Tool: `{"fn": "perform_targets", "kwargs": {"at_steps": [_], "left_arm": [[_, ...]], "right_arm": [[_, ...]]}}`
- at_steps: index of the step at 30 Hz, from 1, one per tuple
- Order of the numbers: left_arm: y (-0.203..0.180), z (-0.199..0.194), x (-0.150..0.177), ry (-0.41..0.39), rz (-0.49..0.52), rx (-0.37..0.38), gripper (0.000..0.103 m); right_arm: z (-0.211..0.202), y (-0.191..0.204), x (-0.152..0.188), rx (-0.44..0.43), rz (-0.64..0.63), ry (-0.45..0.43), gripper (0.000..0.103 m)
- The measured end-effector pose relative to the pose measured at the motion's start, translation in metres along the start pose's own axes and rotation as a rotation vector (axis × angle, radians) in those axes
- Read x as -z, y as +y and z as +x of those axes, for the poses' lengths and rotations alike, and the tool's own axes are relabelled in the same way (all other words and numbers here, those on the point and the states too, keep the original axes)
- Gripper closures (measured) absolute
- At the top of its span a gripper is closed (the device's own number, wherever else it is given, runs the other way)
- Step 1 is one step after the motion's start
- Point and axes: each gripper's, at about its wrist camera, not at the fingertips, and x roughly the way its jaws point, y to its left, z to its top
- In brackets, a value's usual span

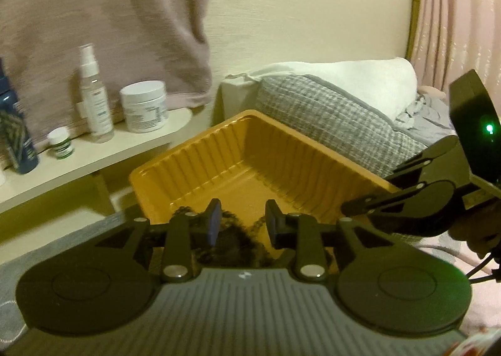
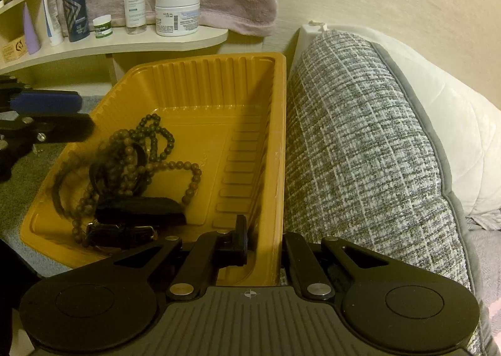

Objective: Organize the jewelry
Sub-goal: 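Carry the bead bracelet with the left tool into the tray and release, then move the left tool to the towel and grasp the silver chain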

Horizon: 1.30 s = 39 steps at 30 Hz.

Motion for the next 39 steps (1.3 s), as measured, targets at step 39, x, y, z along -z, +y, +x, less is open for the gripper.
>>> {"fn": "perform_targets", "kwargs": {"at_steps": [39], "left_arm": [[0.161, -0.033, 0.115, 0.232, 0.131, -0.456, 0.078]], "right_arm": [[0.006, -0.004, 0.001, -0.002, 0.012, 0.015, 0.098]]}}
